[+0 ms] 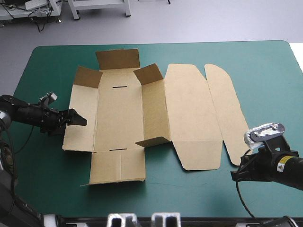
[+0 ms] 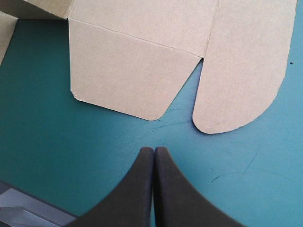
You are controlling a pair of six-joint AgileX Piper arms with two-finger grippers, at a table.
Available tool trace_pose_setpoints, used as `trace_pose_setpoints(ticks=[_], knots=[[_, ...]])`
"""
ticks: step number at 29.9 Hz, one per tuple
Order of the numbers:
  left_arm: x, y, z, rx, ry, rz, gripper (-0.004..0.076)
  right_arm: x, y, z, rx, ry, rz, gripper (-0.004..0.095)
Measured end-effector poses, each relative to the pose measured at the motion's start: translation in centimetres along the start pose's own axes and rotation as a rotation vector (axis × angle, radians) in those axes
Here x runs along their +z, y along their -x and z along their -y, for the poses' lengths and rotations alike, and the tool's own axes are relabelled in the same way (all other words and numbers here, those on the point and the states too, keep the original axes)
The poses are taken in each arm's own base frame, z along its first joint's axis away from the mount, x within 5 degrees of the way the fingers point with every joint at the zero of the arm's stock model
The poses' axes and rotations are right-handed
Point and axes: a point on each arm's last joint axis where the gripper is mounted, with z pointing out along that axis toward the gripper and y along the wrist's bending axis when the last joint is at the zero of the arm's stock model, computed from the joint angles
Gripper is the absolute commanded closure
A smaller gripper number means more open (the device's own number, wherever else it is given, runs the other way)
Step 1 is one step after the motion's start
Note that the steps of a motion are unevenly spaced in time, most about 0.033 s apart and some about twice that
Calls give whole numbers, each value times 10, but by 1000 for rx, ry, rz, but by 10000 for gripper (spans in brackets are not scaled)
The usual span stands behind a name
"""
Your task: Fold the box
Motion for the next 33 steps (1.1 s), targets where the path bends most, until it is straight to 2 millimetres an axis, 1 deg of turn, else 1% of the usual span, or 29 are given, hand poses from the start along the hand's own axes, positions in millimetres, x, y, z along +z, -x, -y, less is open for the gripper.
trace_pose_setpoints(ticks=[2,4,7,9,11,12,22,25,28,29,33], knots=[[0,1,2,1,-20,16,116,0,0,0,0,0,0,928],[0,2,2,1,-27,22,223,0,0,0,0,0,0,928],[0,2,2,-1,-27,23,410,0,0,0,0,0,0,928],[0,2,2,-4,-26,23,512,0,0,0,0,0,0,928],[0,2,2,-6,-25,24,563,0,0,0,0,0,0,928],[0,2,2,-7,-25,24,573,0,0,0,0,0,0,928],[1,2,3,-8,-29,25,580,0,2,0,0,-1,22,928],[7,3,10,12,-31,9,623,0,3,0,0,-2,31,928],[15,2,21,61,-39,-18,715,0,3,0,0,-2,31,928],[19,2,25,81,-42,-28,733,0,3,0,0,-2,31,928],[29,2,38,145,-52,-50,734,0,3,0,1,-2,31,928]])
